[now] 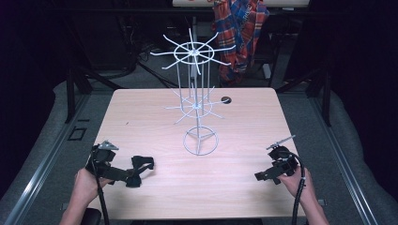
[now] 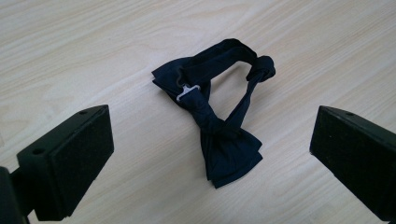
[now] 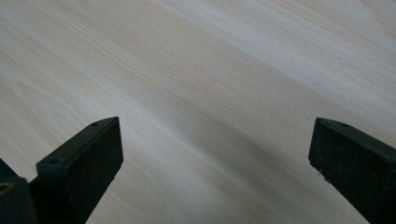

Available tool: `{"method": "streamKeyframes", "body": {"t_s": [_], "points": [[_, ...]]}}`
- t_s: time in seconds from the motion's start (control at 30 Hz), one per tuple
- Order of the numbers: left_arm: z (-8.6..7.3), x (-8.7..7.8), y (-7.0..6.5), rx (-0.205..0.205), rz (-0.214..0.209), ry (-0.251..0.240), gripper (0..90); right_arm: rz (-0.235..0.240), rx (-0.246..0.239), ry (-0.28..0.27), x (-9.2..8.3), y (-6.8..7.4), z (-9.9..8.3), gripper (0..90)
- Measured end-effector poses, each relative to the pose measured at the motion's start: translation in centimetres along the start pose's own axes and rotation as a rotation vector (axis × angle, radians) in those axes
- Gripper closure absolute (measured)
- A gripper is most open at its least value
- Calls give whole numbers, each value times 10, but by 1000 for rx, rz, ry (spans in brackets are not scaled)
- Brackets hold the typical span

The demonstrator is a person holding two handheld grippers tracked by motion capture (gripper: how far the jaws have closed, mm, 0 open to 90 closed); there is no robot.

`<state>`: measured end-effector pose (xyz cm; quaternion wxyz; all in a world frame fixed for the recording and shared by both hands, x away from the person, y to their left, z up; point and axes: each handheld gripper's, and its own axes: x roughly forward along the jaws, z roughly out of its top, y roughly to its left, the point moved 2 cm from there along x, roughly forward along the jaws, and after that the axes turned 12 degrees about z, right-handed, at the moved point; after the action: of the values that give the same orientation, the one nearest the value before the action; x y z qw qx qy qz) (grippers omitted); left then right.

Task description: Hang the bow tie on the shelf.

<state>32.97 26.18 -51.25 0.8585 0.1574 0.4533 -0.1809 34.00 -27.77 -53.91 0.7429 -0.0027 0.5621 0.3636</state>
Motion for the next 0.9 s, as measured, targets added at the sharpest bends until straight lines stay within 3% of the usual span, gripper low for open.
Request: {"method": "streamKeyframes", "body": {"t_s": [0.47, 0.9], "points": [[8, 12, -12, 46, 3, 32, 0, -8, 3, -2, -1, -2, 0, 27], [24, 29, -24, 90, -32, 60, 0, -12, 12, -5, 0, -3, -1, 27]]}}
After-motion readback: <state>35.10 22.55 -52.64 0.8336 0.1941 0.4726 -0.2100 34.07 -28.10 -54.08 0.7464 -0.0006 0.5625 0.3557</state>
